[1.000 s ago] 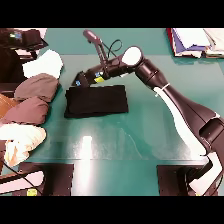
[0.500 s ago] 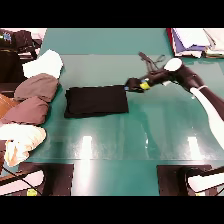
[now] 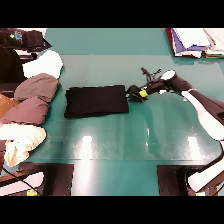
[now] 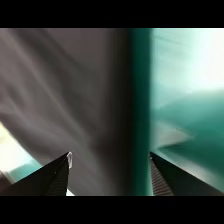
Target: Fold the shirts.
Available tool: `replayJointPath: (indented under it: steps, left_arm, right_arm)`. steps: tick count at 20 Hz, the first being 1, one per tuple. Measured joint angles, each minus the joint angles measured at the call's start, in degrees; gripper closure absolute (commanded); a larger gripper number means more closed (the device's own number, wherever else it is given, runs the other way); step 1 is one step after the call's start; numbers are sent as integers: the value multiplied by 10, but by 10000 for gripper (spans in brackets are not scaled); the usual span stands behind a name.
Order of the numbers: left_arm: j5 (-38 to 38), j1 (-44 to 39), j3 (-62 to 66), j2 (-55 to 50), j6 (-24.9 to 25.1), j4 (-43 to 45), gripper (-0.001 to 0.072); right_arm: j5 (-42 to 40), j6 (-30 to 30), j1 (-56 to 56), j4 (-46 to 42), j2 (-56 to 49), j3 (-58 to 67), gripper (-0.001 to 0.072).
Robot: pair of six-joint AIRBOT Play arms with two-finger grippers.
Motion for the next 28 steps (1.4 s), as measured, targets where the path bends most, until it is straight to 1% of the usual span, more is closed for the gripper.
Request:
replayJointPath:
  steps: [2,3,4,7,9,11,14,17,22,25,28]
  left_arm:
    - [3,-17,0,0,1,0,684]
    - [3,-24,0,0,1,0,685]
    - [4,-30,0,0,1,0,685]
    - [4,-53,0,0,1,0,685]
    - [4,-66,0,0,1,0,685]
    - [4,-81,0,0,0,0,685]
    - [5,-105,0,0,-2,0,685]
    - [8,-132,0,0,-3,0,685]
    - [21,-171,0,0,-5,0,685]
    - [43,-188,0,0,-10,0,685]
    - [57,-193,0,0,-14,0,685]
  right_arm:
    - [0,1,23,17,-40,40,479]
    - [0,3,33,17,-58,62,646]
    - [-3,4,41,18,-71,81,695]
    - [-8,5,51,22,-88,127,695]
    - [-11,5,38,7,-75,143,695]
    - [-11,5,9,-25,-42,142,695]
    - [-11,6,-64,-70,34,98,695]
    - [-12,9,-176,-111,131,27,695]
    - [-14,28,-418,-174,277,-83,695]
    - [-26,33,-558,-187,339,-141,695]
    - [-37,35,-672,-194,379,-193,695]
